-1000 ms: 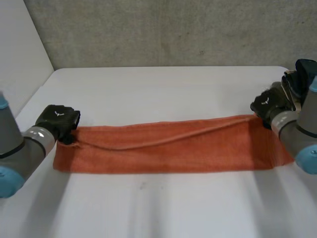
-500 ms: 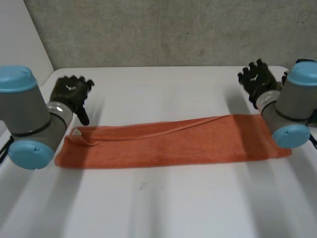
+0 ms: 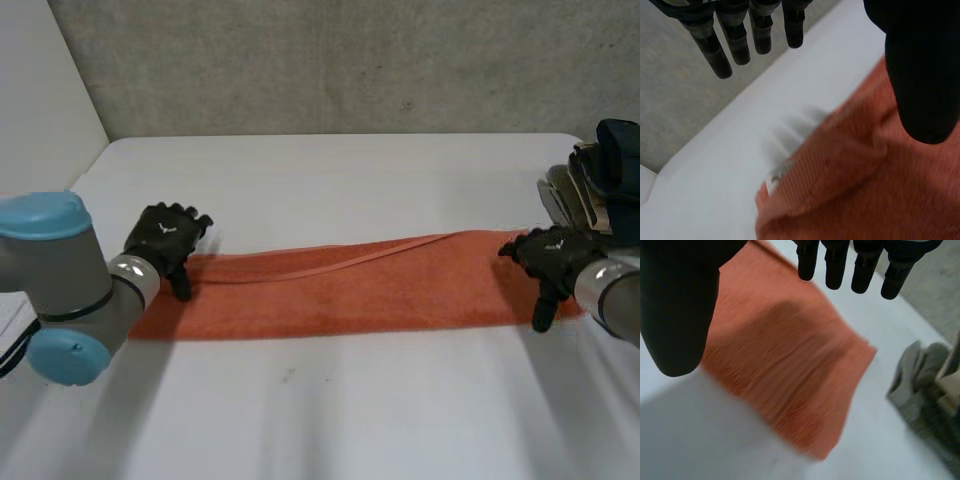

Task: Fold the laundry.

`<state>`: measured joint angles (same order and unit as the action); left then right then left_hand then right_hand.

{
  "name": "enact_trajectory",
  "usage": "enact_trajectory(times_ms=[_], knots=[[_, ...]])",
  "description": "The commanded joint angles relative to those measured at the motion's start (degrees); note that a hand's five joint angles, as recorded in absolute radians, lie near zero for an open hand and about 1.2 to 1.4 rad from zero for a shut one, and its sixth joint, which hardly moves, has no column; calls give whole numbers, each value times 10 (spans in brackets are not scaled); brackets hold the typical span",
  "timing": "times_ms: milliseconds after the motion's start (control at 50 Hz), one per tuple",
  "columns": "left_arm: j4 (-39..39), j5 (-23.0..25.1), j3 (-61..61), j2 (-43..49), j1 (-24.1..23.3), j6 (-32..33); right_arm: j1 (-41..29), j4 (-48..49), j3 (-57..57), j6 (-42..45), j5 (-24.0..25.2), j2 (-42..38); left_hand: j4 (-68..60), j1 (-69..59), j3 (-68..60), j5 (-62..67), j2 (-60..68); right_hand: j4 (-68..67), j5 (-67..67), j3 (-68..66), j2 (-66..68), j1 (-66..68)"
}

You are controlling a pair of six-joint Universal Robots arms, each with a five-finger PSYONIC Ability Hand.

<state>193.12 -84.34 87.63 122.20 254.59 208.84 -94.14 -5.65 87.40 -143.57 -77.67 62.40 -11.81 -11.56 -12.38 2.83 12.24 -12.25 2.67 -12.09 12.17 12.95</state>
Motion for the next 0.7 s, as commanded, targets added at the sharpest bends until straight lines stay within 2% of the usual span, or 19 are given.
enact_trajectory(times_ms=[20,120,200,320,460,560,700], knots=[[47,-12,-86,94,26,46,14,63,50,5,6,-3,6,3,12,-16,-10,23,-27,21,-22,-30],[84,-68,-197,153,55,46,16,89,65,7,8,4,2,0,8,-13,-7,-27,23,-29,28,20],[82,-102,-248,168,66,44,17,110,81,7,9,17,11,8,17,-21,-15,-51,46,-52,51,44],[75,-103,-205,144,53,42,33,137,108,8,17,32,18,16,24,-28,-22,-111,107,-113,112,104],[74,-94,-103,42,29,38,61,145,119,35,51,33,18,16,24,-28,-22,-143,139,-145,144,136],[77,-66,-33,-24,22,2,73,148,117,40,53,30,18,16,24,-28,-22,-167,162,-168,167,160],[83,-47,10,-62,19,-29,81,158,94,43,59,-11,18,16,24,-28,-22,-259,255,-261,260,252]])
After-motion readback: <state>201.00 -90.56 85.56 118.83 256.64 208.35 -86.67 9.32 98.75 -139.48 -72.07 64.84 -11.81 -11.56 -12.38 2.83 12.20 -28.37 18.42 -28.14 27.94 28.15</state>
